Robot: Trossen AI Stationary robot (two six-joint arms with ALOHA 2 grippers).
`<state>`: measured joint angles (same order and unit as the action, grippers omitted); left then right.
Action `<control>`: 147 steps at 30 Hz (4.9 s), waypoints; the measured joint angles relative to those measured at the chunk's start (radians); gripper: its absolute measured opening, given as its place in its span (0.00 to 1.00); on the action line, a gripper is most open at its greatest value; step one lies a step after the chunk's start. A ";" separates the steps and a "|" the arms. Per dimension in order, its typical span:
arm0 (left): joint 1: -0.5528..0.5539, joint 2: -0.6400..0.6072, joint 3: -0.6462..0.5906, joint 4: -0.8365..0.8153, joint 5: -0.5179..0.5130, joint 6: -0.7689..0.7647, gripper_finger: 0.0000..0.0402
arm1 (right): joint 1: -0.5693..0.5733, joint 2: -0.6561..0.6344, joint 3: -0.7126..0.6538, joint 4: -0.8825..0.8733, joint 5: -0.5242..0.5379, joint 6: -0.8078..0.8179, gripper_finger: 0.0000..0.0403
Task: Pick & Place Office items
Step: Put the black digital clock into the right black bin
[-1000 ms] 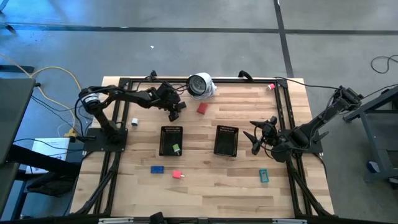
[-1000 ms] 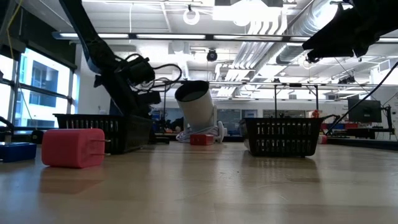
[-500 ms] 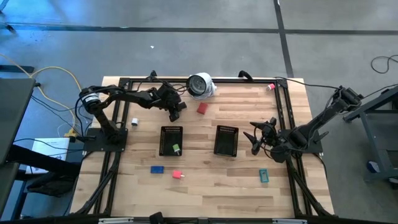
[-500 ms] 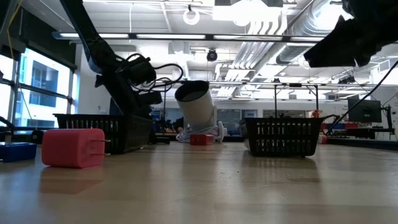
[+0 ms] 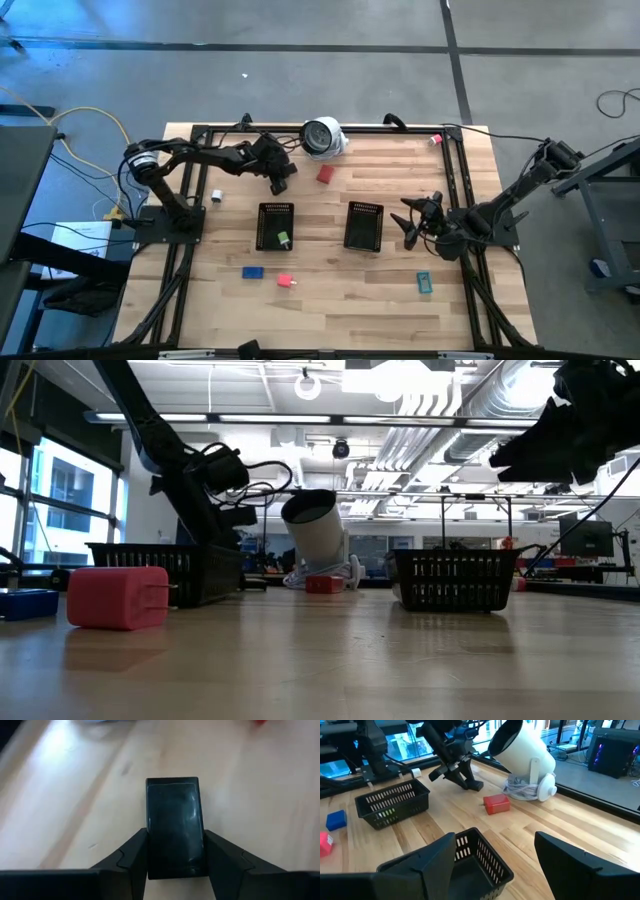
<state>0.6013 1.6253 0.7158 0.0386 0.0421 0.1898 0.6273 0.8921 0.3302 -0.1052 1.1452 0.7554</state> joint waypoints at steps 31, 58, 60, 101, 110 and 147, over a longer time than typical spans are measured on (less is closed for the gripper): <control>-0.169 -0.673 0.002 -0.173 0.013 -0.064 0.37 | -0.036 0.000 0.000 0.268 0.051 -0.270 0.65; -0.998 -0.754 0.004 -0.027 -0.509 -0.024 0.37 | -0.473 0.178 0.000 0.863 -0.805 -0.486 0.65; -1.034 -0.708 0.004 -0.025 -0.588 -0.022 0.37 | -0.503 0.232 0.000 0.905 -0.846 -0.478 0.65; -1.004 -0.352 0.030 0.044 -1.000 0.151 0.37 | -0.661 0.635 0.402 0.854 -1.206 -0.247 0.65; -0.949 -0.284 0.062 0.103 -0.964 0.237 0.37 | -0.661 0.641 0.402 0.873 -1.224 -0.246 0.65; -0.923 -0.200 0.195 0.104 -0.882 0.332 0.37 | -0.662 0.653 0.402 0.872 -1.255 -0.275 0.19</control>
<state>-0.3221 1.4250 0.9108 0.1426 -0.8397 0.5222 -0.0345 1.5455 0.7319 0.7673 -0.1095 0.4804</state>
